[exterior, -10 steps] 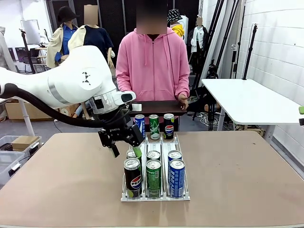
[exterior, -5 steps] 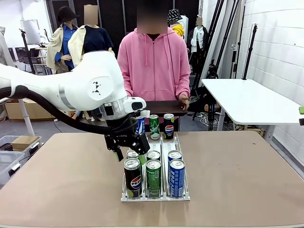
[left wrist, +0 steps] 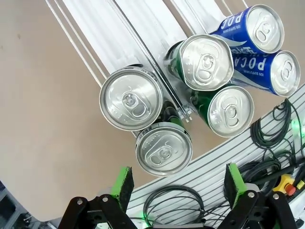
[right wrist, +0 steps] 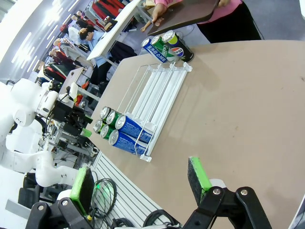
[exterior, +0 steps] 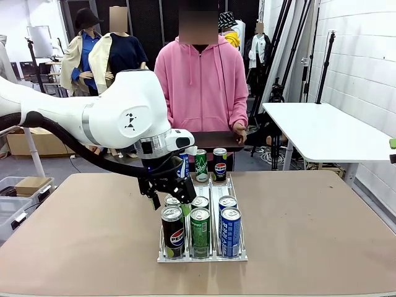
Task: Retrieve and hand over the desired beverage to the person.
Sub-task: Pick up a can of the same type that the person held from the Automatic Can Dispenser.
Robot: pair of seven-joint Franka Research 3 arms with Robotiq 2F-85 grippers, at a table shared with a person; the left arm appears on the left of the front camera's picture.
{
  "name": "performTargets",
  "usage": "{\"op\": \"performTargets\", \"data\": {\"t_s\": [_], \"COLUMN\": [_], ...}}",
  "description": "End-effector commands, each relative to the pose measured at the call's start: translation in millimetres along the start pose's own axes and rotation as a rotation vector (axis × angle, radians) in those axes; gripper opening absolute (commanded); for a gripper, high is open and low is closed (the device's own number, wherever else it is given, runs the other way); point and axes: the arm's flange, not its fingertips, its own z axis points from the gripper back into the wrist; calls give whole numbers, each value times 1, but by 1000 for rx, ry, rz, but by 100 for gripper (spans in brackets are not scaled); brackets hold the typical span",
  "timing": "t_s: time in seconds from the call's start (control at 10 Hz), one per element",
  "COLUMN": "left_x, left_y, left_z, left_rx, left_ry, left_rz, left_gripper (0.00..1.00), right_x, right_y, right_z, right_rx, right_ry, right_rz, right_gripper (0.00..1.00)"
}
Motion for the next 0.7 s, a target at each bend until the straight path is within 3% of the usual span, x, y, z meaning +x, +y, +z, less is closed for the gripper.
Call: {"op": "performTargets", "data": {"t_s": [0.0,0.6], "left_x": [2,3], "left_y": [-4,4], "left_z": [-7,-21], "left_rx": [41,47], "left_ry": [-23,-20], "left_rz": [24,12], "left_gripper": [100,100], "right_x": [1,1], "right_y": [-1,-1], "right_z": [0,0], "right_rx": [14,14], "right_ry": [-8,-8], "right_rz": [4,4], "right_gripper": [100,100]}}
